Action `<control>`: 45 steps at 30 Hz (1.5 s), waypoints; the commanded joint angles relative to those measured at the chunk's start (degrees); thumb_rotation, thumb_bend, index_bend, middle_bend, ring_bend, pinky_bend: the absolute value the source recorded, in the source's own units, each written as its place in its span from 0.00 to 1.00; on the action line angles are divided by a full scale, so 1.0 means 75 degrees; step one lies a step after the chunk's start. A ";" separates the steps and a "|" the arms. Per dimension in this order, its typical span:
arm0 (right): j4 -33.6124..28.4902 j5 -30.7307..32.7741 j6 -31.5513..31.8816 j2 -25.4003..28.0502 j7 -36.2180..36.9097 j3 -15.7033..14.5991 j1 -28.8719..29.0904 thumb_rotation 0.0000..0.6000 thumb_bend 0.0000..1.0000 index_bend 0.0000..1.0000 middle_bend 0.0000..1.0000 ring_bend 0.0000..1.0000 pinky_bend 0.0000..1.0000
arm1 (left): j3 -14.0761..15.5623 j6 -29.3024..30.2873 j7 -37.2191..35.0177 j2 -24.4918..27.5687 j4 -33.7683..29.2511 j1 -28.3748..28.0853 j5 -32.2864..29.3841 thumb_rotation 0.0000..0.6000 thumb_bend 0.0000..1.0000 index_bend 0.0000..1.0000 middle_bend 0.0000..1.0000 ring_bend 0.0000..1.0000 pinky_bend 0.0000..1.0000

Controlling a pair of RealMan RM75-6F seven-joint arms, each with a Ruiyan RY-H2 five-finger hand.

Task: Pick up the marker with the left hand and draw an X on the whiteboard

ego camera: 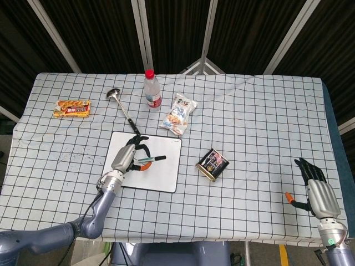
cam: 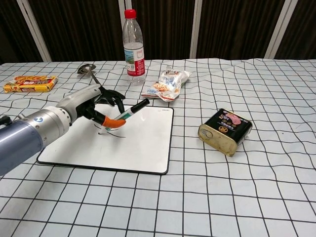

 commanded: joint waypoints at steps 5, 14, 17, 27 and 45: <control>-0.0027 0.0033 0.0015 -0.0025 -0.0045 0.0015 -0.0001 1.00 0.31 0.00 0.00 0.00 0.00 | 0.0301 0.0340 -0.0210 0.0430 -0.0490 0.0551 0.0014 1.00 0.49 0.71 0.13 0.00 0.00; -0.0076 0.0076 0.0028 -0.0055 -0.0057 0.0028 -0.0010 1.00 0.31 0.00 0.00 0.00 0.00 | 0.0170 0.0832 -0.0900 0.1052 -0.1316 0.0937 0.0418 1.00 0.49 0.72 0.13 0.00 0.00; -0.0078 0.0085 0.0026 -0.0054 -0.0050 0.0034 -0.0009 1.00 0.31 0.00 0.00 0.00 0.00 | 0.0050 0.0945 -0.1048 0.1123 -0.1429 0.0903 0.0614 1.00 0.49 0.72 0.13 0.00 0.00; -0.0073 0.0095 -0.0017 -0.0030 0.0014 0.0038 0.0001 1.00 0.31 0.00 0.00 0.00 0.00 | -0.0267 0.0599 -0.1040 0.0768 -0.1198 0.0431 0.0546 1.00 0.49 0.72 0.14 0.00 0.00; -0.0055 0.0133 -0.0143 0.0025 0.0201 0.0052 0.0036 1.00 0.31 0.00 0.00 0.00 0.00 | -0.0317 0.0189 -0.1126 -0.0377 0.0160 -0.0106 0.0412 1.00 0.49 0.72 0.14 0.00 0.00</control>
